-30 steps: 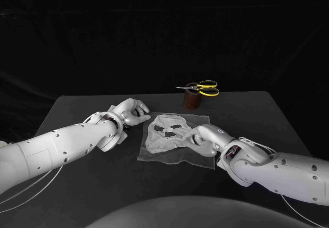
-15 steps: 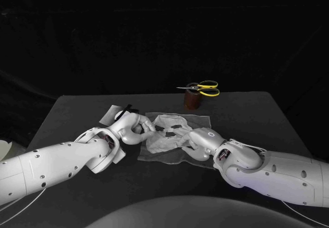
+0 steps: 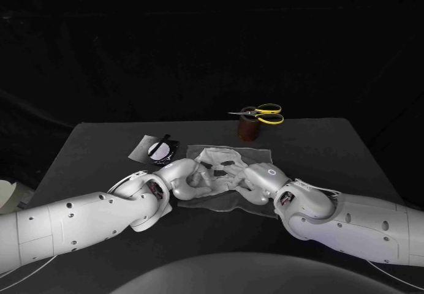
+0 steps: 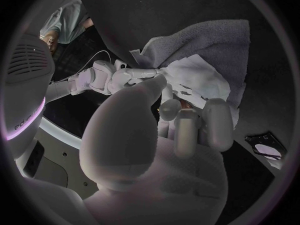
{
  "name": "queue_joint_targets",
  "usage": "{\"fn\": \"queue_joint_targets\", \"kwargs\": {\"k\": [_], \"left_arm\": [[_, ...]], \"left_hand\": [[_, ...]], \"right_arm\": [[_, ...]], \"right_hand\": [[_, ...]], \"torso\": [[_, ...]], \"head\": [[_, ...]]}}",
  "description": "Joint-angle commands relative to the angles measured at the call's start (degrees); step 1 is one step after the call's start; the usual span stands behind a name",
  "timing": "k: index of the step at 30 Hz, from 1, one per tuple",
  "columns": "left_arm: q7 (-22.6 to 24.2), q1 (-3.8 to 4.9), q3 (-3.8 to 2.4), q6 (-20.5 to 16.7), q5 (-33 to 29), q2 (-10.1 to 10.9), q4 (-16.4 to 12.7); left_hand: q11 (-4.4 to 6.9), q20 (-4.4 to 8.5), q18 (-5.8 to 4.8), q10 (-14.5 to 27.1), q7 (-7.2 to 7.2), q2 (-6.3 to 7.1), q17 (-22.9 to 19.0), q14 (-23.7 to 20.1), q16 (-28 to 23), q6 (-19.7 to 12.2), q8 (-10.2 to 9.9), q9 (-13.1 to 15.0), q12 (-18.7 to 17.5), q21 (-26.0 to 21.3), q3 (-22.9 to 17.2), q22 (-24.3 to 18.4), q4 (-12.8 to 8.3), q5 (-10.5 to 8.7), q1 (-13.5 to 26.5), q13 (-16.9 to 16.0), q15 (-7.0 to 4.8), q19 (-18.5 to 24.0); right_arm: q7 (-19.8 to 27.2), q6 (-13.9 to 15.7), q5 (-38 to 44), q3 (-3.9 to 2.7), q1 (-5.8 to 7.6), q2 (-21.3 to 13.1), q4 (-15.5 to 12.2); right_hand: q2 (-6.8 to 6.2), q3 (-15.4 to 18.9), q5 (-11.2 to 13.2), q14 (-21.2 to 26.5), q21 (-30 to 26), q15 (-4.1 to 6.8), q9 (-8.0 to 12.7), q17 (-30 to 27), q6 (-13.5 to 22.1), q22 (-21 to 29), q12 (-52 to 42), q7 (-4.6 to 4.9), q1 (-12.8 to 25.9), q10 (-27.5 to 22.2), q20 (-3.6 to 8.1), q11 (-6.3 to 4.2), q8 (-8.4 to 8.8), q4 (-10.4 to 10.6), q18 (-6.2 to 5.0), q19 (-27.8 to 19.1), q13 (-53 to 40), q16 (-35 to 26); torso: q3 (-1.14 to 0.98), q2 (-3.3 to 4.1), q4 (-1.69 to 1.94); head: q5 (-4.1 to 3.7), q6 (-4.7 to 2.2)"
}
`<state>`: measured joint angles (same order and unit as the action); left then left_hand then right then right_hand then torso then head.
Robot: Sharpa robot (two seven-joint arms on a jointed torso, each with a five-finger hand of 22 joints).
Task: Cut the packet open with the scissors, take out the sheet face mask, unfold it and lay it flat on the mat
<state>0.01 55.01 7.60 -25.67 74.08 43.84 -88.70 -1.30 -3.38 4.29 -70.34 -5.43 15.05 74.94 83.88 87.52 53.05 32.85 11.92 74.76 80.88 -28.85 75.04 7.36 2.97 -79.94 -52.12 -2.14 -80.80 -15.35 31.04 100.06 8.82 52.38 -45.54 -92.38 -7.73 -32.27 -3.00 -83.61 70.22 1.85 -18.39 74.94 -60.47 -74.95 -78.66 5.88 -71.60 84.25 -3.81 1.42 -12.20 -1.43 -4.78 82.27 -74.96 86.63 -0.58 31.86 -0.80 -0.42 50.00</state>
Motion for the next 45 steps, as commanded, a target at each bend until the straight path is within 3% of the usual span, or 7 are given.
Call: {"fn": "queue_joint_targets", "kwargs": {"k": [1, 7, 13, 20, 27, 28, 45], "left_arm": [[-7.0, -0.07, 0.03, 0.6, 5.9, -1.0, 0.5], [-10.4, -0.13, 0.18, 0.6, 7.8, -2.4, 1.2], [-12.1, -0.15, 0.27, 1.3, 8.8, -3.3, 1.7], [-12.8, -0.15, 0.30, 2.7, 9.2, -3.6, 1.6], [-13.4, -0.15, 0.31, 3.5, 9.7, -3.7, 1.9], [-13.5, -0.15, 0.31, 3.7, 9.8, -3.8, 2.0], [-14.0, -0.23, 0.42, 6.3, 11.7, -4.4, 2.1]], "left_hand": [[-0.36, -0.06, -0.90, -0.7, -0.82, 0.89, 8.2, 4.4, 0.5, -0.2, -0.3, -0.1, 0.8, 0.6, 0.9, 1.7, 0.0, -0.19, 0.2, -1.3, 0.01, -0.6], [-0.86, -0.49, -0.97, -0.8, -1.31, 1.42, 8.6, 4.5, 0.6, -1.0, -0.6, -0.3, 1.4, 0.9, 3.0, 2.1, 0.2, -0.20, 0.9, -2.3, 0.50, -0.8], [-1.40, -1.01, -0.96, -0.1, -1.82, 1.48, 9.2, 4.6, 0.8, -2.4, -0.7, -0.3, 1.5, 1.0, 7.4, 2.2, 0.6, -0.22, 1.6, -2.4, 1.01, -0.7], [-1.51, -1.31, -0.96, 0.3, -1.79, 0.16, 9.5, 4.7, 0.9, -3.3, 0.3, 0.1, 1.8, 1.2, 16.3, 2.4, 2.8, -0.22, 0.1, -3.2, 1.16, -0.6], [-1.48, -1.33, -0.94, 0.4, -1.77, -0.71, 9.6, 4.7, 0.9, -3.5, 0.8, 0.2, 1.8, 1.2, 19.8, 2.4, 4.0, -0.22, -1.5, -3.4, 1.15, -0.5], [-1.47, -1.32, -0.95, 0.4, -1.78, -1.50, 9.7, 4.7, 0.9, -3.7, 1.1, 0.3, 1.8, 1.2, 22.3, 2.4, 5.1, -0.22, -2.9, -3.6, 1.16, -0.5], [-1.47, -1.32, -0.96, -0.1, -1.77, -2.43, 10.0, 4.8, 1.0, -3.9, 1.6, 0.4, 2.3, 1.3, 24.8, 2.5, 6.0, -0.21, -5.8, -4.8, 1.17, -0.5]], "right_arm": [[-1.2, -0.4, 1.3, -0.02, -0.01, 0.3, 0.5], [-1.3, -1.3, 1.3, -0.02, -0.02, 0.6, 1.2], [-1.8, -1.8, 1.5, -0.01, -0.02, 0.6, 1.6], [-2.0, -2.1, 1.8, 0.00, -0.02, 0.5, 2.0], [-2.2, -2.5, 2.1, 0.00, -0.03, 0.7, 2.7], [-2.2, -2.6, 2.2, 0.00, -0.04, 0.8, 2.8], [-2.7, -5.1, 4.3, 0.08, -0.27, 1.1, 4.1]], "right_hand": [[-0.47, 0.8, 0.2, -5.5, 0.1, 0.77, 0.0, 11.9, -0.3, -9.8, -0.1, 0.08, 0.5, 3.1, 0.28, -0.33, 0.00, 0.0, 0.83, 0.3, -8.0, 0.2], [-3.09, 3.3, 0.2, -5.4, -0.8, 0.53, 0.4, 11.7, 0.4, -9.5, 0.5, 0.44, 1.5, 2.9, 0.23, -0.03, 0.72, -0.3, 0.69, -0.1, -7.7, 0.0], [-4.15, 5.1, 0.2, -5.3, -1.7, 0.24, 0.9, 11.5, 1.6, -9.3, 1.2, 0.88, 1.9, 2.6, -0.02, 0.34, 1.65, -0.1, 0.54, -0.6, -7.4, -0.2], [-4.08, 5.4, 0.1, -5.3, -1.9, 0.16, 0.9, 11.5, 1.7, -9.2, 1.2, 0.91, 1.8, 2.6, -0.08, 0.39, 1.75, 0.0, 0.51, -0.6, -7.3, -0.3], [-3.84, 5.5, 0.1, -5.3, -2.0, 0.12, 0.9, 11.4, 1.5, -9.2, 1.2, 0.88, 1.5, 2.6, -0.10, 0.38, 1.67, 0.0, 0.48, -0.7, -7.3, -0.3], [-3.74, 5.5, 0.1, -5.3, -1.9, 0.12, 0.9, 11.5, 1.3, -9.2, 1.2, 0.85, 1.4, 2.6, -0.11, 0.37, 1.62, 0.0, 0.50, -0.7, -7.4, -0.3], [-2.90, 5.6, 0.1, -5.3, -2.1, 0.30, 0.8, 11.5, -0.3, -9.2, 1.1, 0.41, -0.3, 2.6, -0.01, 0.04, 0.95, -0.6, 0.44, -0.8, -7.5, -0.3]], "torso": [[0.00, -0.04, -0.05], [-0.03, -0.04, 0.00], [-0.01, -0.03, 0.03], [-0.01, -0.01, 0.05], [0.03, -0.05, 0.06], [0.03, -0.03, 0.03], [0.00, -0.04, 0.03]], "head": [[0.13, 0.00], [0.08, 0.00], [-0.06, 0.00], [-0.14, 0.00], [-0.12, 0.00], [-0.12, 0.00], [-0.20, 0.00]]}}
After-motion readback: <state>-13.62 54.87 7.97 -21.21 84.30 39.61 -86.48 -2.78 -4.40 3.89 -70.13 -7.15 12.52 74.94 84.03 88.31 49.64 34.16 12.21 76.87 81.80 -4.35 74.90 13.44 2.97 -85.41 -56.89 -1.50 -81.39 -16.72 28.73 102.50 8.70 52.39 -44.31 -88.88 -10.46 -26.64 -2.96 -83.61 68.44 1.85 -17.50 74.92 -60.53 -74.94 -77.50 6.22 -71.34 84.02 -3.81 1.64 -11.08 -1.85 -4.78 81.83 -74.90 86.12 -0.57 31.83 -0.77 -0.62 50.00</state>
